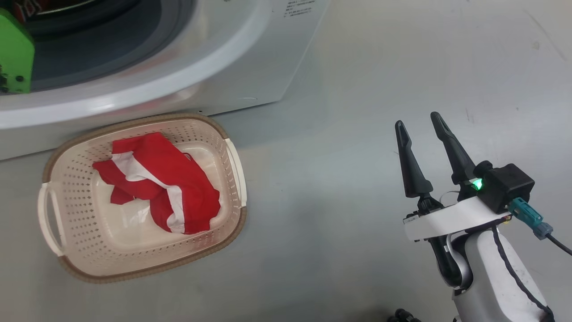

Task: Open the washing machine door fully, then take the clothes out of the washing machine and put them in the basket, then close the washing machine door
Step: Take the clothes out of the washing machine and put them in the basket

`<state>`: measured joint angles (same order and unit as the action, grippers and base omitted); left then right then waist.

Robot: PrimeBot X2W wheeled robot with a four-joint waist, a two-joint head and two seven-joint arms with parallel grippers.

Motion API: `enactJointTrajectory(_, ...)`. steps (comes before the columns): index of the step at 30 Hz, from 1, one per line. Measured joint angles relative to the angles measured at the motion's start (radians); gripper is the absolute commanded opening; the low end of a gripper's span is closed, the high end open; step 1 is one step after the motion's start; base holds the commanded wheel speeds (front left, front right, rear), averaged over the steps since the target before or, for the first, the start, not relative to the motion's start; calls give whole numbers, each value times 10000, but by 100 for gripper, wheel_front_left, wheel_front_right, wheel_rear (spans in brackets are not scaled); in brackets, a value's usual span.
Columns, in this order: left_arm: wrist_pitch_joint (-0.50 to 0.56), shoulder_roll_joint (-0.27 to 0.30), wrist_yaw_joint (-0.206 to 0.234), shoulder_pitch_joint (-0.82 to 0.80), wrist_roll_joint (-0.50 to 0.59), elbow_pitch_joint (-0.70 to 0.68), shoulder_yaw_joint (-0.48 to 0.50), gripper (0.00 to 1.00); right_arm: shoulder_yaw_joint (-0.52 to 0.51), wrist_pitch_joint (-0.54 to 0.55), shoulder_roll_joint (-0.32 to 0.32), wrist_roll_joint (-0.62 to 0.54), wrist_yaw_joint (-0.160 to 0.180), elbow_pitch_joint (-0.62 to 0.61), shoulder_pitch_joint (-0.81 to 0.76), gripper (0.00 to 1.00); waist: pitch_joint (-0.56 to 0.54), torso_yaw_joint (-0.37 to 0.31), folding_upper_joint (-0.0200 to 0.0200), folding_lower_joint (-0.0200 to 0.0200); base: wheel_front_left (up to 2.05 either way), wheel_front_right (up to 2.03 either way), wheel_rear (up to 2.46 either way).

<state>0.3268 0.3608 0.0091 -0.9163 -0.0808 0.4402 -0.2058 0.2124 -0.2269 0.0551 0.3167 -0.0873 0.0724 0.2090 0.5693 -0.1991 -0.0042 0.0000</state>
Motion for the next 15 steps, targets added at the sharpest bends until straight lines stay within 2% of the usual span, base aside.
enactJointTrajectory(4, 297, 353, -157, -349, 230, 357, -165, 100, 77, -88, -40, 104, -29, 188, 250, 100, 448, -380, 0, 0, 0, 0, 0)
enactJointTrajectory(15, 608, 380, -132, -1062, 430, 1346, -121, 100, 81, -196, -79, 293, -29, 606, 640, 100, 1356, -1118, 0, 1, 0, 0, 0)
